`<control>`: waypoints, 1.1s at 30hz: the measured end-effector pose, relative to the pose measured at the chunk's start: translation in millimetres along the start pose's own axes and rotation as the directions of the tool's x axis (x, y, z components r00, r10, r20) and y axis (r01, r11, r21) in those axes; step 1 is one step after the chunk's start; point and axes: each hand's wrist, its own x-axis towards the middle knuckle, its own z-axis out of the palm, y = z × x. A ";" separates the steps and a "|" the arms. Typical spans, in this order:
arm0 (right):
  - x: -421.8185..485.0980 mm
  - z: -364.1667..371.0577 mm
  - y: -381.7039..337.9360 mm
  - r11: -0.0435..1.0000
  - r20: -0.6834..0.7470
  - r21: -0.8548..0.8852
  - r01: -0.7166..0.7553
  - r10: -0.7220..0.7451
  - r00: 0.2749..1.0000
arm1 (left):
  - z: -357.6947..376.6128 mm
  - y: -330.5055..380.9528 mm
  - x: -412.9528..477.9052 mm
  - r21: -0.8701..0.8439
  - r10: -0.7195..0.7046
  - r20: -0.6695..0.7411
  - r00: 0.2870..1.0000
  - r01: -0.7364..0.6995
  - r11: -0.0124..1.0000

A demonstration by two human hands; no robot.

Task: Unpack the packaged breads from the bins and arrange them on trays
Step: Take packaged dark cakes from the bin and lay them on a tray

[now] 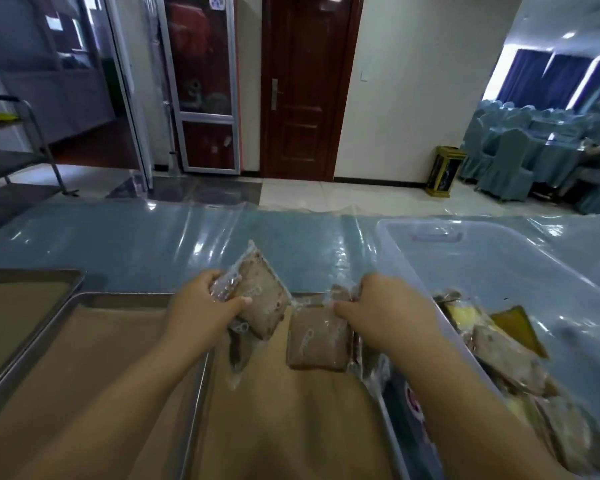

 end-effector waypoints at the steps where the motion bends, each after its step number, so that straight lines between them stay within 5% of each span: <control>1: 3.5 10.2 -0.3 1.000 0.044 0.012 -0.023 0.022 0.999 | 7.7 -9.8 0.7 0.020 0.001 0.020 1.000 -0.002 1.000; 9: 60.7 86.8 14.2 0.969 0.043 0.153 -0.195 0.191 0.981 | 73.6 -64.0 27.4 0.010 0.018 0.104 0.994 -0.019 1.000; 16: 91.7 143.8 37.3 0.810 0.044 0.534 -0.243 0.260 0.965 | 142.3 -89.9 51.0 -0.068 0.089 0.118 0.989 -0.081 0.994; 23: 88.7 176.1 66.7 0.678 0.255 0.654 -0.335 0.219 0.942 | 170.7 -132.8 28.3 -0.042 0.022 0.476 0.879 -0.002 0.999; 29: 70.3 169.6 81.6 0.458 0.360 0.814 -0.356 0.082 0.929 | 161.7 -149.3 20.2 0.211 0.060 0.590 0.805 -0.226 0.951; 33: 65.5 171.6 80.9 0.483 0.306 0.812 -0.327 0.125 0.944 | 164.8 -160.0 12.1 0.214 0.054 0.591 0.805 -0.221 0.951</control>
